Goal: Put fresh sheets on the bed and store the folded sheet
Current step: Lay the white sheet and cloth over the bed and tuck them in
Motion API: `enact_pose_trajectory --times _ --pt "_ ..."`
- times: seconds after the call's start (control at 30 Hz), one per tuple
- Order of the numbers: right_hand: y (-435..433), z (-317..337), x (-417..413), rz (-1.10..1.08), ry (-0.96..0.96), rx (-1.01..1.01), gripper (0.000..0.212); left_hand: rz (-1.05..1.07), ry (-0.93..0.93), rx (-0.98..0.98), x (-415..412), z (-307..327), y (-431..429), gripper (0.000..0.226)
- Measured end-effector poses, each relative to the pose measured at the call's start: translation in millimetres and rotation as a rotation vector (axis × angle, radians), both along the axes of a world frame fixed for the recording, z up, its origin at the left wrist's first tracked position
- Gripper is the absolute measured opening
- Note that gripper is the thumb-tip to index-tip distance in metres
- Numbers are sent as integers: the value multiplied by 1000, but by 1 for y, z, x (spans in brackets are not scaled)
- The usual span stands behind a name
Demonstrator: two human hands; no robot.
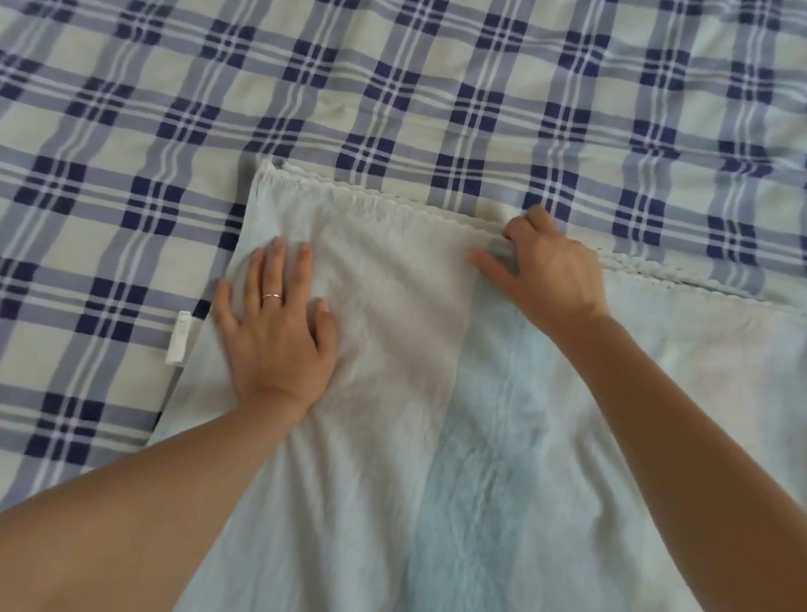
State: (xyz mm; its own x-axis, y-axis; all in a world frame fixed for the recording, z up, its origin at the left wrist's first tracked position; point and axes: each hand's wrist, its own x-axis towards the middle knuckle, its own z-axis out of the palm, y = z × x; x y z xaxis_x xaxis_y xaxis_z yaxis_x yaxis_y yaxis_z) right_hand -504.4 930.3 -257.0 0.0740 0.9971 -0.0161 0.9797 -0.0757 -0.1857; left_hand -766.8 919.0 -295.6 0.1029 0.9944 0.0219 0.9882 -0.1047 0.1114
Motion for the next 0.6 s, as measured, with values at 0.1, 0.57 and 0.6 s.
enact_pose_trajectory --times 0.1,0.57,0.6 --pt "2 1 3 41 -60 7 51 -1 0 3 0 1 0 59" --pt "30 16 7 33 -115 -154 53 -11 11 -22 1 3 1 58" --pt "31 12 8 32 -144 -138 53 -16 13 -21 0 2 0 58"
